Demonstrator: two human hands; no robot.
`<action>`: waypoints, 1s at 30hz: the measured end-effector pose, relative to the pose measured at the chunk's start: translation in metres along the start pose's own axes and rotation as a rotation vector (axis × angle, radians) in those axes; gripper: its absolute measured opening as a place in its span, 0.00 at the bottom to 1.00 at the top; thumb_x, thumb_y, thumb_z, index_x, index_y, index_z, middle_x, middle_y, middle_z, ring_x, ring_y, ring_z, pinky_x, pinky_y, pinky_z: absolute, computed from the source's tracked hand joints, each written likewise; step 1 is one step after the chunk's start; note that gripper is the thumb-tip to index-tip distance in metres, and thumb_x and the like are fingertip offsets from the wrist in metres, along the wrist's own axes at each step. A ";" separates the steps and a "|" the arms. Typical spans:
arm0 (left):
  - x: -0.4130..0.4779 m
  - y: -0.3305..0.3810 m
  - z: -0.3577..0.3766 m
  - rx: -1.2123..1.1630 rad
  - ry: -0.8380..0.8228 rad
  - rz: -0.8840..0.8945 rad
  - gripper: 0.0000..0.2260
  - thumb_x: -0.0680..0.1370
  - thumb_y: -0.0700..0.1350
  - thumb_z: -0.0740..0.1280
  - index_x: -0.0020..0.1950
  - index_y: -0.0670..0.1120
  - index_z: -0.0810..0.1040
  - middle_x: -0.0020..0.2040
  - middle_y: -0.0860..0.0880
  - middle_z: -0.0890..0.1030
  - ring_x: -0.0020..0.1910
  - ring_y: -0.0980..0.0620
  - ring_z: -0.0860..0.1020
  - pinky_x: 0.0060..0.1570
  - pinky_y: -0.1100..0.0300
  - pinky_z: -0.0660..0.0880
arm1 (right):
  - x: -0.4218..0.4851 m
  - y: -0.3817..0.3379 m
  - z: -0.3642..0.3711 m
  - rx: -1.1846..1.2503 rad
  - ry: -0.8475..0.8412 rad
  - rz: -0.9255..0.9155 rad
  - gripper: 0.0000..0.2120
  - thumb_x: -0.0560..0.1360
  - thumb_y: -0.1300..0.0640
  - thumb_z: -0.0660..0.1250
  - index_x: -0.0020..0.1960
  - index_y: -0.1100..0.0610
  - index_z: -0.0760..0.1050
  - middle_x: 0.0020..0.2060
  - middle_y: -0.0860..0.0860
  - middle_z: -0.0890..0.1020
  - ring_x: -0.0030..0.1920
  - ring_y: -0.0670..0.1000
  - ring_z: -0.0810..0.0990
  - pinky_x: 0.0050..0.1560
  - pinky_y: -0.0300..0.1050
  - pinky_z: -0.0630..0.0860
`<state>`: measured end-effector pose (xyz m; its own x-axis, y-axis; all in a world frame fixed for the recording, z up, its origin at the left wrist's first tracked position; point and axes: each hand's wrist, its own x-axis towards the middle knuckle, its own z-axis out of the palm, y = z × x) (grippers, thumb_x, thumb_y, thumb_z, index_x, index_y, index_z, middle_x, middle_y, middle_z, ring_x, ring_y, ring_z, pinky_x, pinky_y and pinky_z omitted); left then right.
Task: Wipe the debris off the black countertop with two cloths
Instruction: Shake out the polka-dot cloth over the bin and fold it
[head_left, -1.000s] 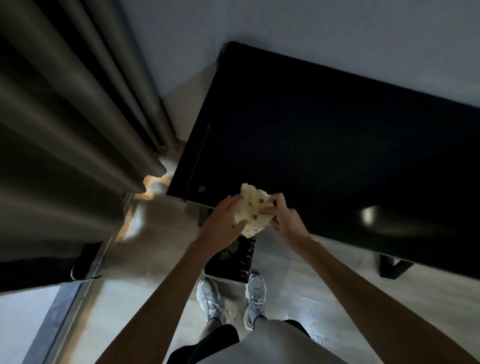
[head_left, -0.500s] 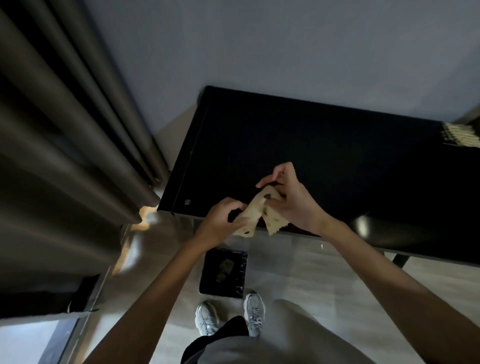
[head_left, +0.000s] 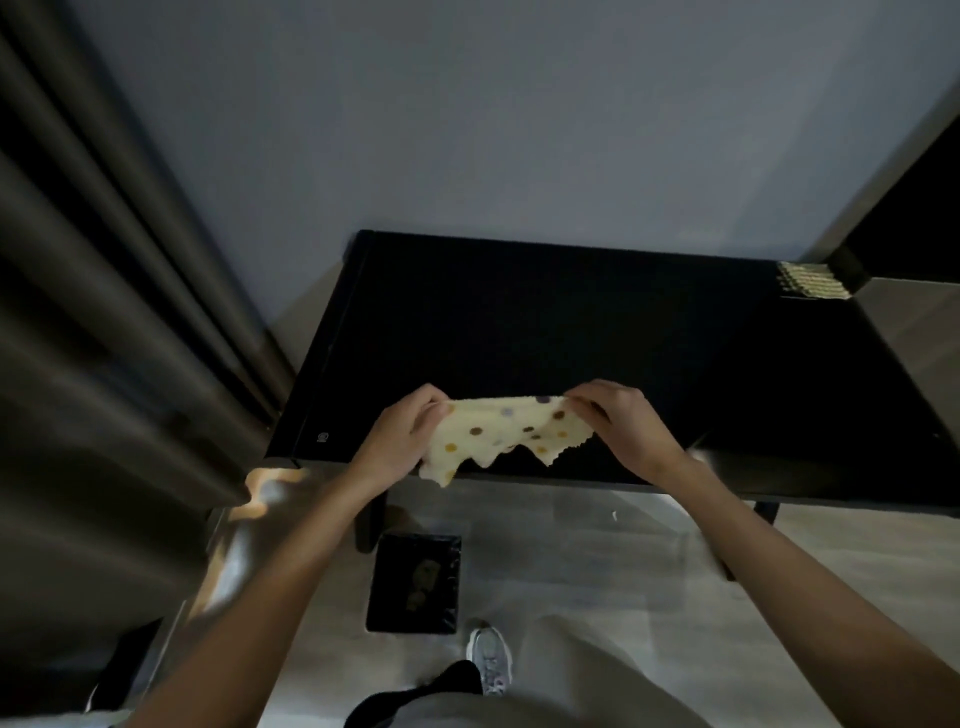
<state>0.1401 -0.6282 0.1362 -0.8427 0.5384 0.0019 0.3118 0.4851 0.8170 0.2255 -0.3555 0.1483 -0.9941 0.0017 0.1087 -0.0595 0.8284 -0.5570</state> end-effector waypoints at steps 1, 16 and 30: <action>0.002 0.004 -0.002 -0.019 -0.018 0.009 0.07 0.82 0.47 0.56 0.47 0.49 0.72 0.36 0.56 0.71 0.33 0.63 0.72 0.34 0.68 0.67 | -0.003 0.000 -0.004 0.021 0.033 0.013 0.10 0.81 0.56 0.61 0.57 0.54 0.78 0.47 0.49 0.80 0.46 0.47 0.79 0.46 0.44 0.78; 0.006 -0.002 0.000 0.183 -0.065 0.005 0.05 0.75 0.47 0.69 0.47 0.47 0.80 0.42 0.51 0.80 0.42 0.55 0.78 0.39 0.62 0.74 | -0.082 -0.013 -0.010 0.697 0.408 0.660 0.12 0.72 0.62 0.73 0.54 0.55 0.76 0.43 0.53 0.82 0.45 0.50 0.83 0.39 0.44 0.83; 0.068 0.063 0.096 0.074 -0.107 -0.049 0.09 0.75 0.51 0.69 0.49 0.47 0.81 0.42 0.52 0.82 0.44 0.57 0.80 0.45 0.59 0.77 | -0.129 0.109 -0.068 1.105 0.566 1.015 0.22 0.68 0.64 0.76 0.59 0.56 0.72 0.57 0.59 0.78 0.55 0.56 0.80 0.48 0.47 0.80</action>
<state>0.1441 -0.4948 0.1323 -0.8076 0.5810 -0.1016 0.3062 0.5602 0.7697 0.3533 -0.2270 0.1294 -0.5166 0.6783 -0.5225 0.2897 -0.4358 -0.8521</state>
